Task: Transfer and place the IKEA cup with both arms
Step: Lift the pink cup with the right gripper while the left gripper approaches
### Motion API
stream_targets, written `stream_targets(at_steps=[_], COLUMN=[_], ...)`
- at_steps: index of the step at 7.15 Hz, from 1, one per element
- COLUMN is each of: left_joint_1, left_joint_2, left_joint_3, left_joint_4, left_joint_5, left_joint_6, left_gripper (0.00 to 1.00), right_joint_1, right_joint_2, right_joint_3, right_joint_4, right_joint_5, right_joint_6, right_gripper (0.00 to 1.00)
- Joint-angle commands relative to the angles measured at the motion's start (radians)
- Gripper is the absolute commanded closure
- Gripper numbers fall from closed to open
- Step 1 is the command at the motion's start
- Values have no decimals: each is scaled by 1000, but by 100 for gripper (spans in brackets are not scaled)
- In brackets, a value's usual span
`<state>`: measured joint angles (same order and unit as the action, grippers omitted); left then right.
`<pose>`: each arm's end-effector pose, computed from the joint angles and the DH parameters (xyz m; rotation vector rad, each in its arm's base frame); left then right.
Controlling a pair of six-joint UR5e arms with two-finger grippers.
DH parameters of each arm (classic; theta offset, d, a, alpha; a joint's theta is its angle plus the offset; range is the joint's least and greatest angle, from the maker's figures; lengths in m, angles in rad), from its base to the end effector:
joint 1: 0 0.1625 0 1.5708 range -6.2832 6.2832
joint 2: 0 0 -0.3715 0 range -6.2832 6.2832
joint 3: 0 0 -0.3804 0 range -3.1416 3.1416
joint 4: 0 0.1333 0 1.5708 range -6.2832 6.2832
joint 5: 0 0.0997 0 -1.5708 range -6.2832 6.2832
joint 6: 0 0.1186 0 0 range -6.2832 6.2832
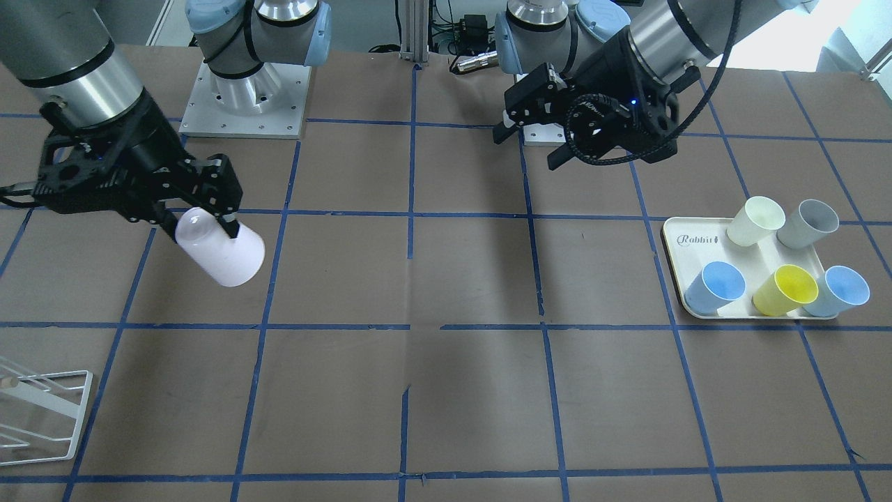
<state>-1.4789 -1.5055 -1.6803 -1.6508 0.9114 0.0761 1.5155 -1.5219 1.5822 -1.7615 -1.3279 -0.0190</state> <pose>-0.1644 -0.4601 0.4110 0.0722 -2.4731 -0.0823 0.1333 -0.5199 0.4095 0.0295 2.8970 -0.2022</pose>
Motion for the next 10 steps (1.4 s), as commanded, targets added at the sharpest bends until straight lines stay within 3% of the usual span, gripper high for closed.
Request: stream_targets(at_steps=[1,2,3,6,7,8,10], left_joint_1=[11,15,15,38,64,68,2], left_joint_2=[11,-8,-19,-47,-50,-64,-87], left_joint_3=[-123,-142,-145,-191,-222,-220,-213], left_joint_4=[23,43,69,69,69,72,89], left_joint_5=[-324,-482,-556,-598,-683,-782,-842], left_joint_6=[2,1,-1,100,128,128,107], left_gripper=[0,0,0,0,0,0,0], right_joint_1=[20,9,5,-157,-161,-158,-135], right_joint_2=[-58,-76,-75,-66,-64,-72,-70], right_joint_3=[-5,-2,2,47,126,206,242], right_joint_4=[98,135,158,371,378,378,381], right_joint_5=[323,449,573,1038,1169,1226,1270], right_joint_6=[102,102,103,84,53,-3,-7], right_gripper=[100,100,100,100,100,100,100])
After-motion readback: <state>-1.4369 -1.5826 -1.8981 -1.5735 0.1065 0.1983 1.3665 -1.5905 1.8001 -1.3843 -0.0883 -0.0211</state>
